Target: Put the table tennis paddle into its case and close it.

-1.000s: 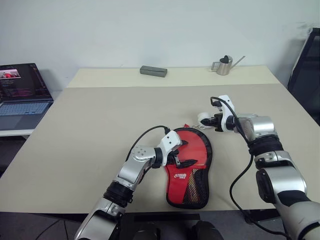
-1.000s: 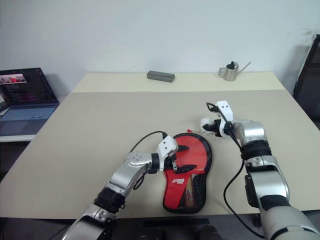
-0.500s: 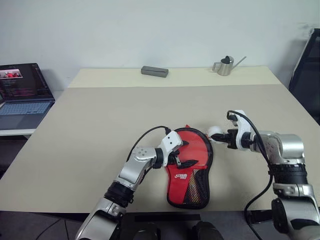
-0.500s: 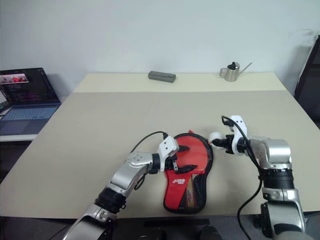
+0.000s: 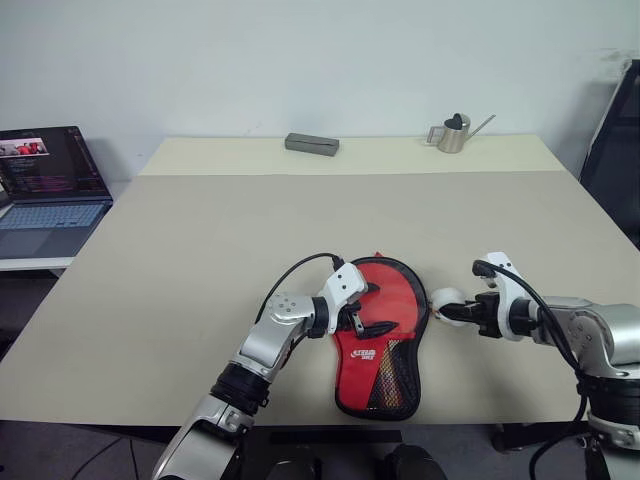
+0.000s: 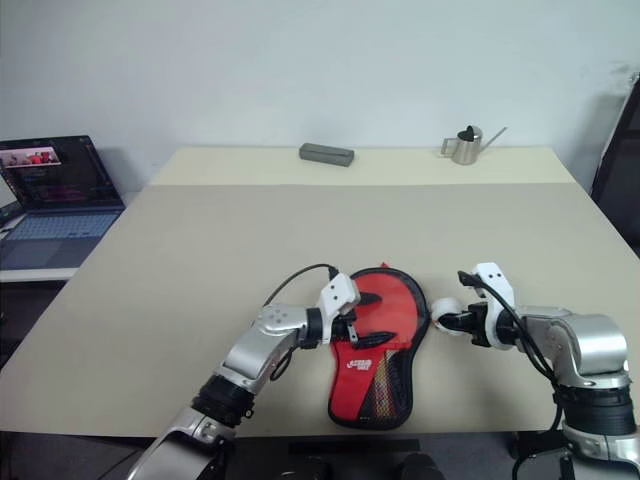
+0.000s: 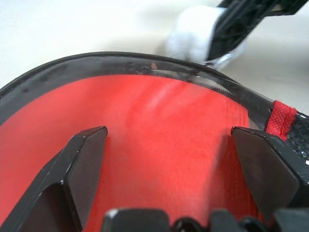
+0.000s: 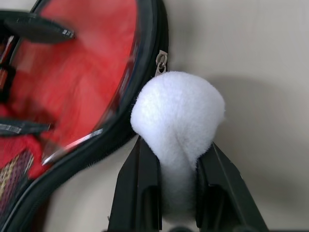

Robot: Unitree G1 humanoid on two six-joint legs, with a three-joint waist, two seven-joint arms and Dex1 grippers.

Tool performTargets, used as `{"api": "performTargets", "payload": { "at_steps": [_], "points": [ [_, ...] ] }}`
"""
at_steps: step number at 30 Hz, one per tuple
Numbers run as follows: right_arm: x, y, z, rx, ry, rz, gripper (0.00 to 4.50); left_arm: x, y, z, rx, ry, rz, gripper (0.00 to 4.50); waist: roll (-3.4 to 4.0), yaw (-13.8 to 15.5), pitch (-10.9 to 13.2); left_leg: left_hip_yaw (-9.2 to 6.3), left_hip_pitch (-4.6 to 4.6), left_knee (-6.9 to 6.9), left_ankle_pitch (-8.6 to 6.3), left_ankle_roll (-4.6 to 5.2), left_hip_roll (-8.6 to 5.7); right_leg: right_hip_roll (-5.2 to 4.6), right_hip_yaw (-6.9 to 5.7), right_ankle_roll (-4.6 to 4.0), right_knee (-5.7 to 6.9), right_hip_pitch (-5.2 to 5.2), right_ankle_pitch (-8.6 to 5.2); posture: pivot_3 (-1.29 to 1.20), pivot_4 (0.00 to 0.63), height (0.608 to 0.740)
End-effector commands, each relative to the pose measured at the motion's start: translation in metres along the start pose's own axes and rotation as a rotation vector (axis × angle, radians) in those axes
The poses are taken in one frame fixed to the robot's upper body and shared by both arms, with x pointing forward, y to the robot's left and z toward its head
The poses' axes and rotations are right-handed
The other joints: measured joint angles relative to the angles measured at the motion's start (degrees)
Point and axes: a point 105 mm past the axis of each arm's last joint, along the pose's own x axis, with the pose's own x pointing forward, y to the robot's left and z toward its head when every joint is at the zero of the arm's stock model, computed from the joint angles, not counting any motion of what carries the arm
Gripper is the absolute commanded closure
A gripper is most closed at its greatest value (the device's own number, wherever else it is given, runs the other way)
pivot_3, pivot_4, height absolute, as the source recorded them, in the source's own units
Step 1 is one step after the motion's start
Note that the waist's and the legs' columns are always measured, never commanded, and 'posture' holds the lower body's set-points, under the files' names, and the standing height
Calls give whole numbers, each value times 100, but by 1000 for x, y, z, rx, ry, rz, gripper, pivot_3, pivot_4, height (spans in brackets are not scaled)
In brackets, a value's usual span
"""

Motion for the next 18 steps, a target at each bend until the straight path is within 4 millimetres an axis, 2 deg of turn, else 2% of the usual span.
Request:
{"api": "performTargets", "payload": {
  "at_steps": [1,8,18],
  "points": [
    [-8,12,-5,-22,22,67,4111,3,-15,-37,-71,119,-43,0,0,1,0,0,0,0,-1,1,0,0,-1,0,-1,3,0,0,150,740],
    [-22,25,-27,-56,107,170,4111,4,-17,-37,-68,119,-50,0,-3,37,-2,2,2,1,-7,11,0,-1,-4,11,-12,11,-7,0,150,740],
    [-43,45,-43,-13,166,306,4112,6,-18,-35,-63,122,-60,0,-4,92,-2,2,1,1,-9,13,0,-1,-5,29,-17,13,-17,0,150,740]
  ]
}}
